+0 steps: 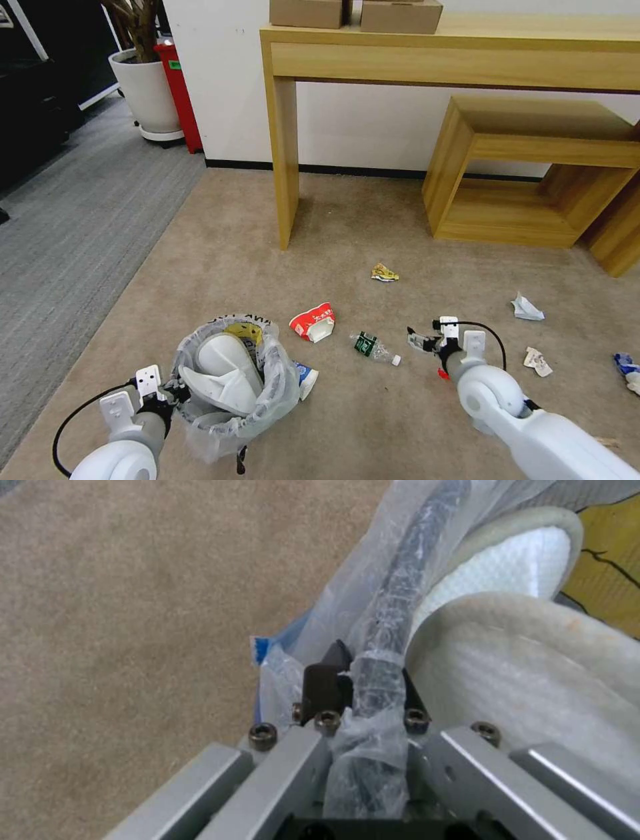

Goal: Pick up the trash bin and place the garbage on the floor into it.

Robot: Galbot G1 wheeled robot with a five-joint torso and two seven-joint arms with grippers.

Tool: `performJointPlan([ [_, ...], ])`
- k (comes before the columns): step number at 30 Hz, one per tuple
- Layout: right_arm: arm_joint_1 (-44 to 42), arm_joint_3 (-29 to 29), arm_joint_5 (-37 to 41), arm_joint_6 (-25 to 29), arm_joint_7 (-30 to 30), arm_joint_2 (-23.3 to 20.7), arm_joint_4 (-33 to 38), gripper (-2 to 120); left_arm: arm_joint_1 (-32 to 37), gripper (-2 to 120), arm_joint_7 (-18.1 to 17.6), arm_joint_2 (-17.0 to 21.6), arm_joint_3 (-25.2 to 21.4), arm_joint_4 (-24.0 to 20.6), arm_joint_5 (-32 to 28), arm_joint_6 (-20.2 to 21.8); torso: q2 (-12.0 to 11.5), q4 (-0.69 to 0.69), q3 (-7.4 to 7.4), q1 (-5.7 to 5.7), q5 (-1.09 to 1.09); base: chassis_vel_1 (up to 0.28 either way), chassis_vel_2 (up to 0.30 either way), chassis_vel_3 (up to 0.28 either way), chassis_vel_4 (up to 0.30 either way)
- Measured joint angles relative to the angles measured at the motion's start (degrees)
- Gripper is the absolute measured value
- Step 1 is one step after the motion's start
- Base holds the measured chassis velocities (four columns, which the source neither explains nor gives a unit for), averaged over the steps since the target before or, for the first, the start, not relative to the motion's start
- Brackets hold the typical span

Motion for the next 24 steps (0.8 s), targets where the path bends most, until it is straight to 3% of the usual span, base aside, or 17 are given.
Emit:
performJointPlan([
  [2, 1.7, -4.0, -3.0, 2.4, -4.1, -3.3, -1.3, 98, -0.5, 1, 0.0, -0.3, 0.5, 0.5, 0.2, -0.1, 0.0, 0.02, 0.0, 0.0, 0.0, 0.0, 0.0, 0.0, 0.0],
  [5, 2.3, -6.0, -6.5, 4.4, -7.6, -4.8, -2.9, 98, -1.4, 1, 0.0, -0.2, 1.4, 1.2, 0.2, -0.1, 0.0, 0.01, 0.0, 0.0, 0.01, 0.0, 0.0, 0.0, 0.0],
  [11, 5.5, -12.1, -12.6, 8.3, -14.0, -5.4, -7.9, 97, -1.2, 1, 0.2, -0.6, 1.9, 1.4, 0.4, -0.1, 0.0, 0.01, 0.0, 0.0, 0.03, 0.0, 0.0, 0.0, 0.0],
  [15, 10.9, -19.1, -16.9, 10.6, -17.8, -3.6, -14.2, 97, -0.7, 1, 0.5, -1.3, 1.5, 0.9, 0.8, -0.2, 0.0, 0.0, 0.0, 0.0, 0.01, 0.0, 0.0, 0.0, 0.0],
  [24, 18.5, -26.0, -18.3, 10.9, -18.6, 1.5, -20.3, 97, 0.8, 1, 0.8, -2.3, 1.1, -0.6, 1.7, -0.4, 0.0, 0.01, 0.0, 0.0, 0.0, 0.0, 0.0, 0.0, 0.0],
])
